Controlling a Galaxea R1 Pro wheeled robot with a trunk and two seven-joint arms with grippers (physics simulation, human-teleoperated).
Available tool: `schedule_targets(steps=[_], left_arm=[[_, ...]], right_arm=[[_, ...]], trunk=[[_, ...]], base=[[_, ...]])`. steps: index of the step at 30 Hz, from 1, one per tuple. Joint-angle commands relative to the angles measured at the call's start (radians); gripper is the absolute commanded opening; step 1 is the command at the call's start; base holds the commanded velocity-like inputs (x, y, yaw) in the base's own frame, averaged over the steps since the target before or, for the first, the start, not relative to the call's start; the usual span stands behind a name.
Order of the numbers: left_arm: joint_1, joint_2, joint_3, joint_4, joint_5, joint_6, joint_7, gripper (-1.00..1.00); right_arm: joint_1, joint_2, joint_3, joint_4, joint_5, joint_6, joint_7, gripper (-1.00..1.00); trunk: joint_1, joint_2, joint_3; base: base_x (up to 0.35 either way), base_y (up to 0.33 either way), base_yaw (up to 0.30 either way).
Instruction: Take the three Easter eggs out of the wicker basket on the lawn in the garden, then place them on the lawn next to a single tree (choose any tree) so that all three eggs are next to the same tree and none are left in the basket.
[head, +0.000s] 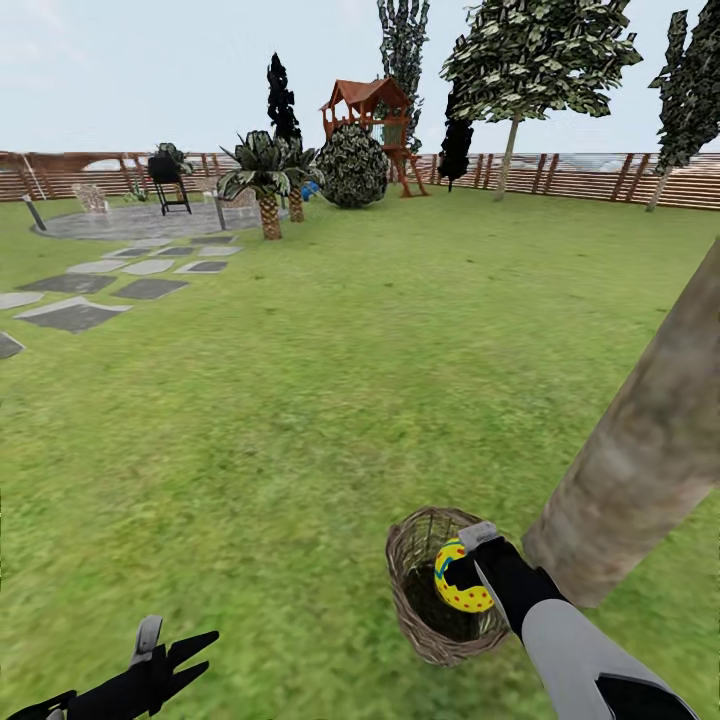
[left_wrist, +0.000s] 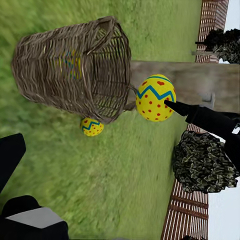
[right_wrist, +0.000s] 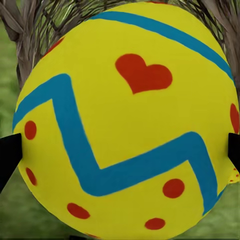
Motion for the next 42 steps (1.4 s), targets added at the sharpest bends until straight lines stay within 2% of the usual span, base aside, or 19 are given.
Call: schedule_targets(steps=[1, 6, 40, 42], left_arm=[[-0.001, 0.001, -0.006, 0.000, 0.009, 0.009, -0.002, 1.00], [-0.001, 0.001, -0.006, 0.000, 0.009, 0.009, -0.002, 1.00], [-0.001, -0.001, -0.007, -0.001, 0.006, 0.006, 0.003, 1.00], [-0.001, -0.001, -0.006, -0.001, 0.006, 0.006, 0.002, 1.00]], right_arm=[[0.000, 0.001, -0.007, -0.002, 0.010, 0.005, 0.007, -1.00], [0.000, 0.001, -0.007, -0.004, 0.010, 0.004, 0.007, -1.00], [0.000, 0.004, -0.001, -0.010, 0.010, 0.016, 0.010, -1.00], [0.000, 0.000, 0.001, -0.010, 0.012, 0.018, 0.077, -1.00]], trunk=[[-0.004, 0.007, 0.002], [-0.023, 0.042, 0.018], [-0.154, 0.280, 0.125], [-0.161, 0.294, 0.131]], base=[[-0.235, 0.000, 0.000], [-0.181, 0.000, 0.000], [-0.005, 0.000, 0.000], [0.000, 0.000, 0.000]])
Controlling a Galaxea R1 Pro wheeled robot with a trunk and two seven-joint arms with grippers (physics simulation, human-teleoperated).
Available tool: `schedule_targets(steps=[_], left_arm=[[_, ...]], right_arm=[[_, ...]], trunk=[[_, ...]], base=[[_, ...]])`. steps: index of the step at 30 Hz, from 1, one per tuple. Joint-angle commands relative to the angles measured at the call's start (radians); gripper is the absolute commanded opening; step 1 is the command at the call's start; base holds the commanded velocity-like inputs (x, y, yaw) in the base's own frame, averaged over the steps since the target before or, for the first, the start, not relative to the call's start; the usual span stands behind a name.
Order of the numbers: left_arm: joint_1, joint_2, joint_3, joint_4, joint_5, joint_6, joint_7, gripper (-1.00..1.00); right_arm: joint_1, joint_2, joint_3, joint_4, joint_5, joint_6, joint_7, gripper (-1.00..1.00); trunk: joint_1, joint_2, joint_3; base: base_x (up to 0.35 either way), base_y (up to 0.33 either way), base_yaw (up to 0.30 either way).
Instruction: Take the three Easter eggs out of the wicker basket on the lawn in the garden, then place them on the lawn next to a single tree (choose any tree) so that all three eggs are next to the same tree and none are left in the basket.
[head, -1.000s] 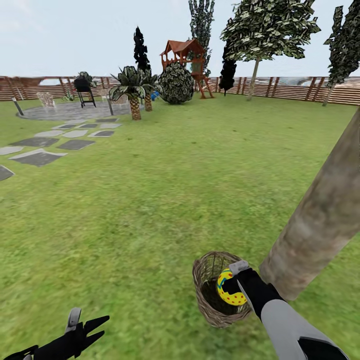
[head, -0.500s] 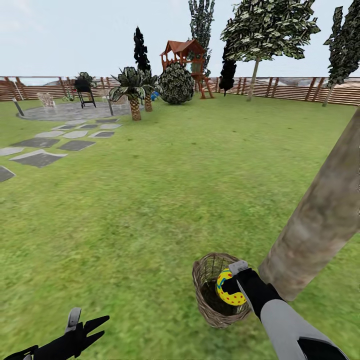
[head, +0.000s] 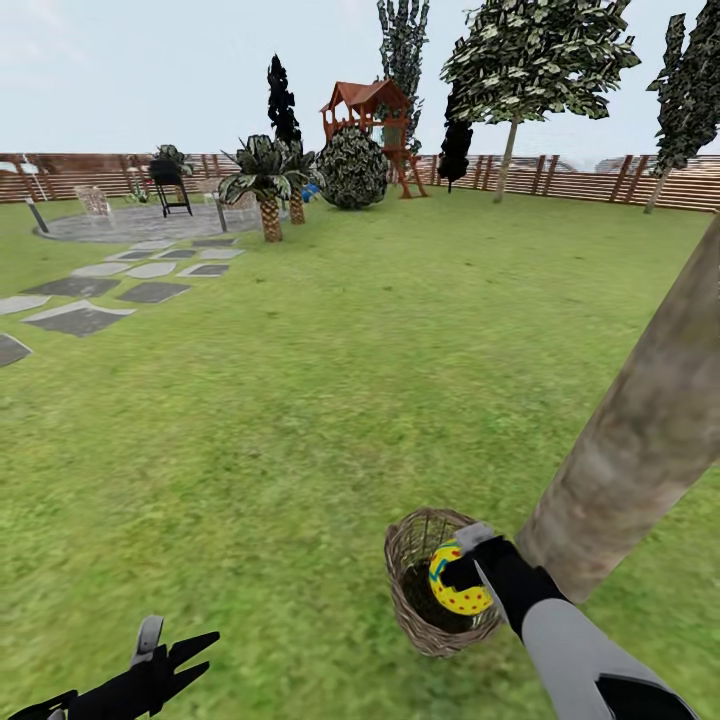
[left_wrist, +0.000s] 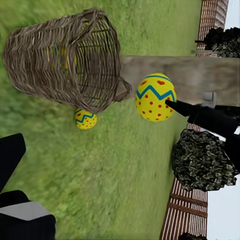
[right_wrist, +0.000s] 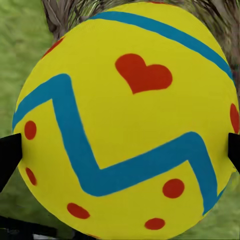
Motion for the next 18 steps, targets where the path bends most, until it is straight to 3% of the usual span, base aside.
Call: schedule_targets(steps=[1, 4, 11, 18], left_arm=[[-0.001, 0.001, -0.006, 0.001, 0.009, 0.009, -0.001, 1.00], [-0.001, 0.000, -0.006, 0.000, 0.009, 0.009, -0.001, 1.00], [-0.001, 0.000, -0.007, 0.000, 0.009, 0.009, -0.001, 1.00], [-0.001, 0.000, -0.006, 0.000, 0.009, 0.009, 0.003, 1.00]], right_arm=[[0.000, -0.002, -0.005, -0.002, 0.012, 0.005, 0.067, -1.00], [0.000, -0.001, 0.010, -0.030, 0.012, 0.006, 0.131, -1.00], [0.000, 0.000, 0.010, -0.054, 0.011, 0.006, 0.138, -1.00], [0.000, -0.003, 0.008, -0.079, 0.004, 0.006, 0.138, -1.00]], trunk=[[-0.004, 0.007, 0.002], [-0.015, 0.028, 0.012], [-0.042, 0.077, 0.034], [-0.069, 0.126, 0.055]], base=[[0.000, 0.000, 0.000], [0.000, 0.000, 0.000], [-0.003, 0.000, 0.000], [-0.184, 0.000, 0.000]])
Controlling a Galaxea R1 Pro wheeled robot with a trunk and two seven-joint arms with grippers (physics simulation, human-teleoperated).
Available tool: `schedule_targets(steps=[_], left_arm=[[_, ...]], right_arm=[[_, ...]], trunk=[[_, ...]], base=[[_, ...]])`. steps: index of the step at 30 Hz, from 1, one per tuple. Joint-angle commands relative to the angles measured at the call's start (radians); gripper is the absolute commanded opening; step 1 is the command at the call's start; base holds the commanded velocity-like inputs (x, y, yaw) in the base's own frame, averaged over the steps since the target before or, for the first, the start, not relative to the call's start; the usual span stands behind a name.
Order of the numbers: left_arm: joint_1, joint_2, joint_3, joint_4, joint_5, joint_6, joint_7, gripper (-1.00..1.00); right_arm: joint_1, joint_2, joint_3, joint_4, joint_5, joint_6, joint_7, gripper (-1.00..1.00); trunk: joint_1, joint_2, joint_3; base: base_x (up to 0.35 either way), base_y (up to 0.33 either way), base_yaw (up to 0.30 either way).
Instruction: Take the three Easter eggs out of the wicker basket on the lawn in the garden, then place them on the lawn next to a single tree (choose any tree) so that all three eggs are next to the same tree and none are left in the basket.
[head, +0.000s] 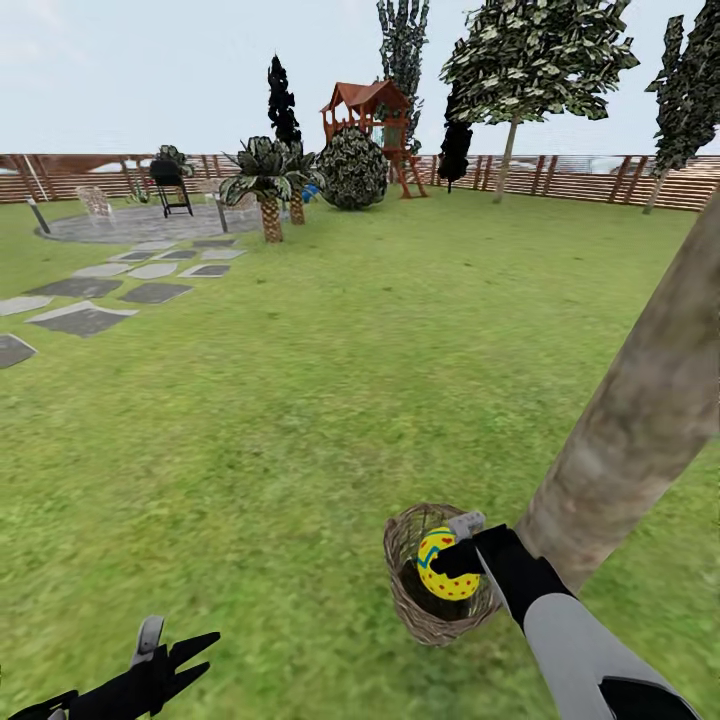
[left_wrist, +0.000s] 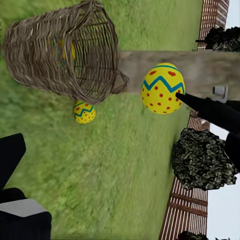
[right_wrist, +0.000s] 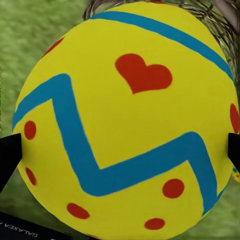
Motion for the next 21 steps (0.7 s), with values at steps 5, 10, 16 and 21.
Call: schedule_targets(steps=[5, 10, 16, 21], left_arm=[[-0.001, -0.002, -0.006, 0.000, 0.009, 0.009, 0.030, 1.00], [-0.001, -0.003, -0.006, 0.000, 0.009, 0.009, 0.043, 1.00], [-0.001, -0.002, -0.006, -0.001, 0.009, 0.008, 0.044, 1.00], [-0.001, -0.002, -0.006, -0.001, 0.009, 0.008, 0.044, 1.00]], right_arm=[[0.000, -0.001, -0.010, -0.007, 0.006, 0.003, 0.009, -1.00], [0.000, -0.006, -0.011, -0.006, 0.007, 0.000, 0.008, -1.00], [0.000, -0.022, -0.011, -0.008, 0.007, 0.002, 0.009, -1.00], [0.000, -0.021, -0.011, -0.041, 0.007, 0.005, 0.009, -1.00]], trunk=[[-0.019, 0.034, 0.015], [-0.038, 0.069, 0.030], [-0.061, 0.111, 0.049], [-0.081, 0.146, 0.065]], base=[[-0.006, 0.000, 0.000], [0.000, 0.000, 0.000], [0.000, 0.000, 0.000], [0.000, 0.000, 0.000]])
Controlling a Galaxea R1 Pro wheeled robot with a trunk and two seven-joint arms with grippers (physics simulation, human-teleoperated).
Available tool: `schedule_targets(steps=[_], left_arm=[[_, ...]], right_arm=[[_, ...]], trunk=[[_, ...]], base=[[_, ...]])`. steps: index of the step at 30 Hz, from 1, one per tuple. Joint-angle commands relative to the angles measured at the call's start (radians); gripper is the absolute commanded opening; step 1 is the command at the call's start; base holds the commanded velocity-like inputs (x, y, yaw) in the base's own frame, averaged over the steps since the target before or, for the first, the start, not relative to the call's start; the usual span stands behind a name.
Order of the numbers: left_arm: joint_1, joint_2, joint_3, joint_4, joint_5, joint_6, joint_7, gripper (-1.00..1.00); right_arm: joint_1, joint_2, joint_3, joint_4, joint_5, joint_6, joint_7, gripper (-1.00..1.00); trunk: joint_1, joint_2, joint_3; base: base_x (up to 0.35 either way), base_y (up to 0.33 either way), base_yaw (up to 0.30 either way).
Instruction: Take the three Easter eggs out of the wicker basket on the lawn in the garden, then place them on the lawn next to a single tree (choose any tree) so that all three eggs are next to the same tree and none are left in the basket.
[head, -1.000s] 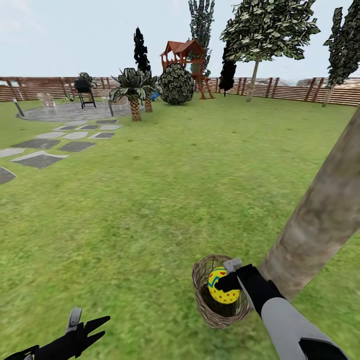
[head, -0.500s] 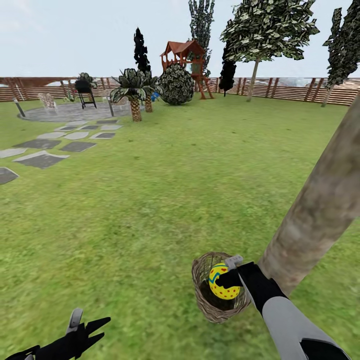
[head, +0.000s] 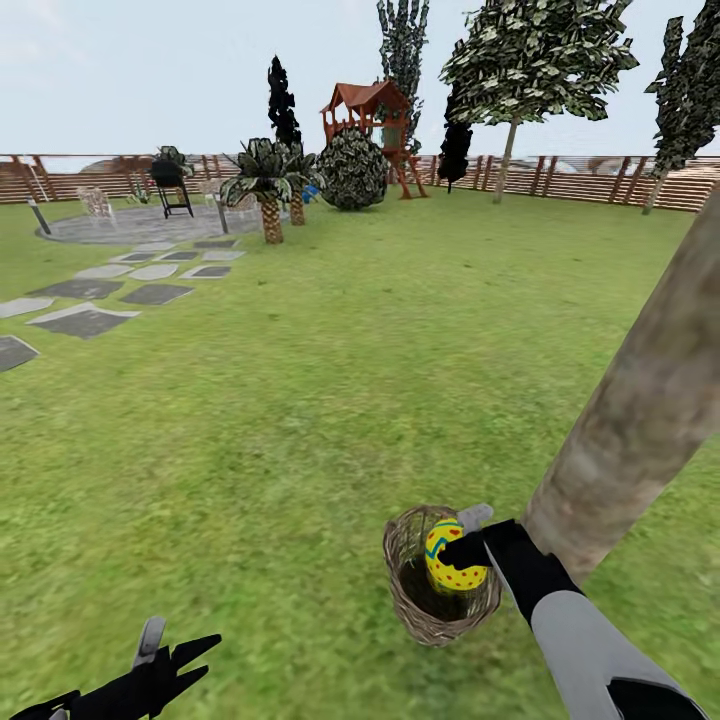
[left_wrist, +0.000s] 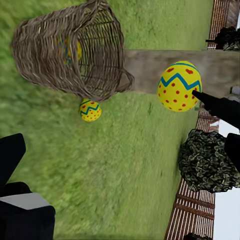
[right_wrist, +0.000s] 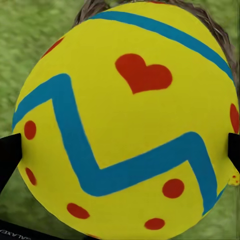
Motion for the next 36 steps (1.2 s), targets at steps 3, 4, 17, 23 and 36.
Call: schedule_targets(steps=[3, 4, 17, 23, 36], left_arm=[[-0.001, 0.001, -0.006, 0.000, 0.009, 0.009, 0.002, 1.00], [-0.001, 0.001, -0.006, 0.000, 0.009, 0.009, 0.003, 1.00], [-0.001, 0.001, -0.006, 0.001, 0.009, 0.009, 0.003, 1.00], [-0.001, -0.001, -0.006, 0.001, 0.009, 0.009, 0.004, 1.00], [-0.001, 0.000, -0.006, 0.001, 0.009, 0.009, 0.003, 1.00]], right_arm=[[0.000, 0.002, -0.008, -0.008, 0.010, 0.005, 0.008, -1.00], [0.000, 0.002, -0.008, -0.009, 0.009, 0.007, 0.008, -1.00], [0.000, -0.007, -0.007, -0.090, 0.020, 0.122, 0.205, -1.00], [0.000, -0.014, -0.007, -0.096, 0.021, 0.124, 0.219, -1.00], [0.000, -0.022, -0.007, -0.125, 0.012, 0.127, 0.221, -1.00]], trunk=[[-0.011, 0.020, 0.008], [-0.015, 0.027, 0.011], [-0.065, 0.118, 0.052], [-0.088, 0.160, 0.071], [-0.138, 0.251, 0.112]], base=[[0.000, 0.000, 0.000], [0.000, 0.000, 0.000], [0.000, 0.000, 0.000], [-0.005, 0.000, 0.000], [-0.082, 0.000, 0.000]])
